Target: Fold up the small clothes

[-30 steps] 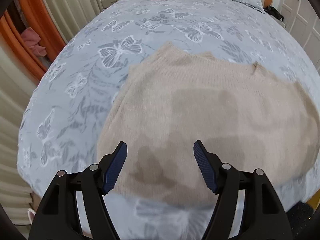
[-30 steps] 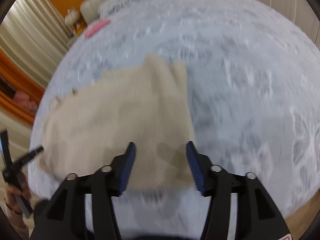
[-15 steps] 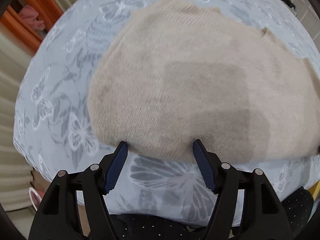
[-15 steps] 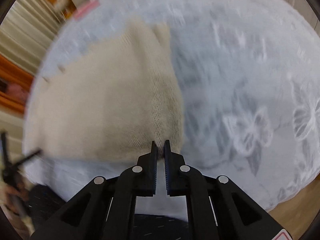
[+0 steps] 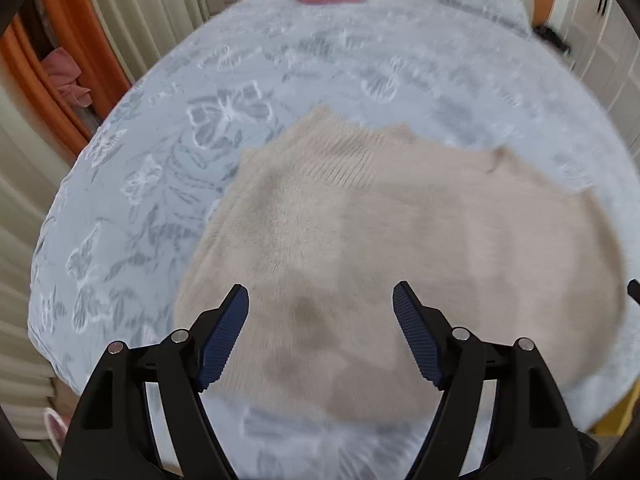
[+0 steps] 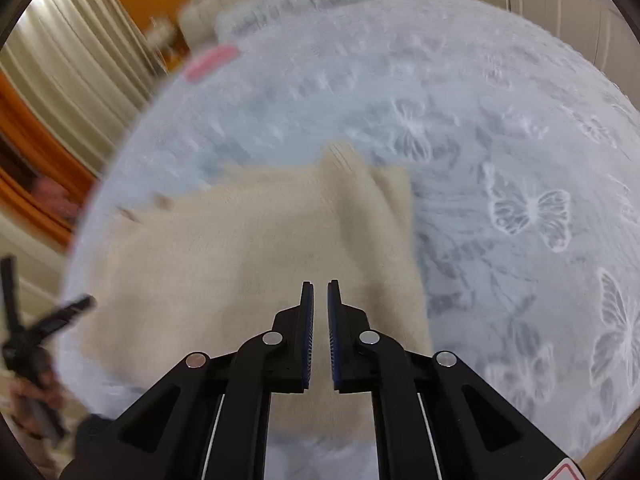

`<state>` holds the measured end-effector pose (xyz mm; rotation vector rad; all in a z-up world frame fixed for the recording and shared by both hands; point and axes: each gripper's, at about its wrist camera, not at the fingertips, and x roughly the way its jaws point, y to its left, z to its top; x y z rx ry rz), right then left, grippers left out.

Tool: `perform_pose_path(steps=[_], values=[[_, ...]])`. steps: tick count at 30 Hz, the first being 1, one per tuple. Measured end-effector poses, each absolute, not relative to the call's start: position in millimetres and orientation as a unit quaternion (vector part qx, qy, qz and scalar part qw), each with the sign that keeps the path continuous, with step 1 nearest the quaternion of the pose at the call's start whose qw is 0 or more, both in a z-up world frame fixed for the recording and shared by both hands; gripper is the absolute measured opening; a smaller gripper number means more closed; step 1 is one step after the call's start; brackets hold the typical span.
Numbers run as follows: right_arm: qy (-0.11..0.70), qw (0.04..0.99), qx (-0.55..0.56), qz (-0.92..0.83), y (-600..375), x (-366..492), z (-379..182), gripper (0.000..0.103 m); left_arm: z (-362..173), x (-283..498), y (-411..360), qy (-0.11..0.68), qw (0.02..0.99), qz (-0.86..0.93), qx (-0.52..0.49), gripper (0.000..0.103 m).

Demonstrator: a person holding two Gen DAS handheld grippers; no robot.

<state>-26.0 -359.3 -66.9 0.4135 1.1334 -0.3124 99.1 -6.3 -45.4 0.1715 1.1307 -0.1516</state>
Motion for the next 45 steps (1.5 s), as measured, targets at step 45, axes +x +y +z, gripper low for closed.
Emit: perform_pose_path(steps=[45], values=[[0.555,0.783,0.245,-0.137,-303.8,-94.9,-61.5,0.005,-43.8,23.1,1.7,0.543,0.828,-0.091,0.104,0.070]])
